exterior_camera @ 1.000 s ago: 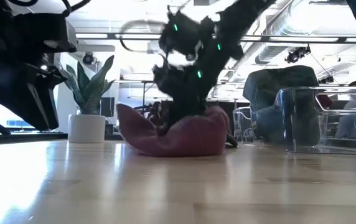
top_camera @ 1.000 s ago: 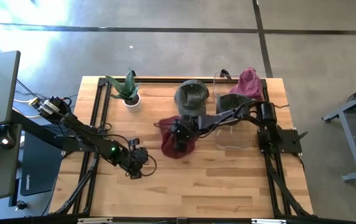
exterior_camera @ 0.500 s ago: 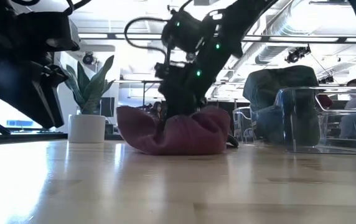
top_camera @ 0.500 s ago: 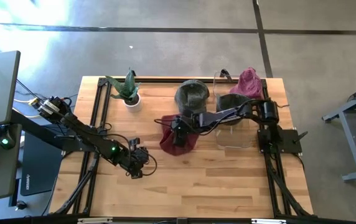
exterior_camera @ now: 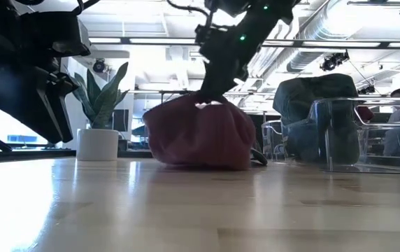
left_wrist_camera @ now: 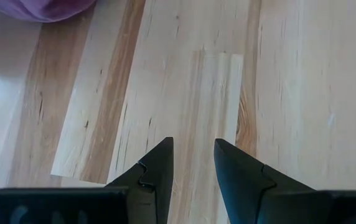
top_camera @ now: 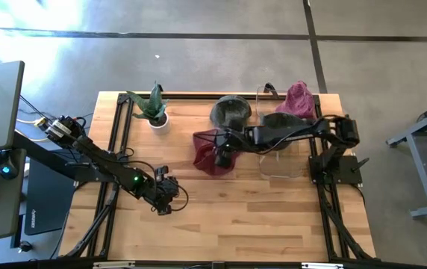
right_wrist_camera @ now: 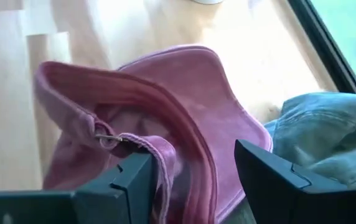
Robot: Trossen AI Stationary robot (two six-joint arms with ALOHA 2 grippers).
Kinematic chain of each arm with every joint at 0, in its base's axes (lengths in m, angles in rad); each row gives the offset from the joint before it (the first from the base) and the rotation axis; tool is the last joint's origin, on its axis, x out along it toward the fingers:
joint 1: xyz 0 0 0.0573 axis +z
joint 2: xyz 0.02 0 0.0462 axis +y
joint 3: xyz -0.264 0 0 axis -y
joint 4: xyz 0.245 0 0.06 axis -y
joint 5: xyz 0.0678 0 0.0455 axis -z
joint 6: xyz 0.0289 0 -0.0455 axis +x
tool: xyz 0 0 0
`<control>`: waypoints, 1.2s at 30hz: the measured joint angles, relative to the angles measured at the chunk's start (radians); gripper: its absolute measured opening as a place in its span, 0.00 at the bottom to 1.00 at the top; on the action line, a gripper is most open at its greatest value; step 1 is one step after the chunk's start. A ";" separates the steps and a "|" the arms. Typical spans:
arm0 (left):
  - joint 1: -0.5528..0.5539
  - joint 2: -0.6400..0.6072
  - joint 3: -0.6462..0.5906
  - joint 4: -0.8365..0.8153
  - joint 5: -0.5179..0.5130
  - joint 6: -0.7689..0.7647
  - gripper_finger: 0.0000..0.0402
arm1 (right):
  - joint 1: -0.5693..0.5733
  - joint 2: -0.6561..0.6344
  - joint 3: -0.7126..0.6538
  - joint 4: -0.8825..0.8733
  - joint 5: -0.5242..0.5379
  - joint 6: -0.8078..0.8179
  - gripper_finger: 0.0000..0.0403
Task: Pick & Place hat
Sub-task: Put the red cap into the top transparent bin
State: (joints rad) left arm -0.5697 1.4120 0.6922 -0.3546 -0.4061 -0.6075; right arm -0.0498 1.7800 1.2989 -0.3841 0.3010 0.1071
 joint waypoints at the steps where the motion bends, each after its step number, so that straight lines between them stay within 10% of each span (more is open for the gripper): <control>1: 0.000 0.000 0.000 0.000 0.000 0.000 0.28 | 0.000 -0.009 -0.013 0.009 -0.018 -0.002 0.51; 20: 0.000 0.000 0.000 0.019 0.002 0.010 0.28 | -0.057 -0.042 -0.190 0.265 -0.202 -0.005 0.66; 36: 0.000 0.000 0.000 0.021 0.002 0.011 0.28 | -0.004 -0.222 -0.189 0.146 0.050 0.016 0.65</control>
State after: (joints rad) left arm -0.5697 1.4120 0.6922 -0.3336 -0.4046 -0.5961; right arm -0.0535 1.5578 1.1103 -0.2380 0.3512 0.1230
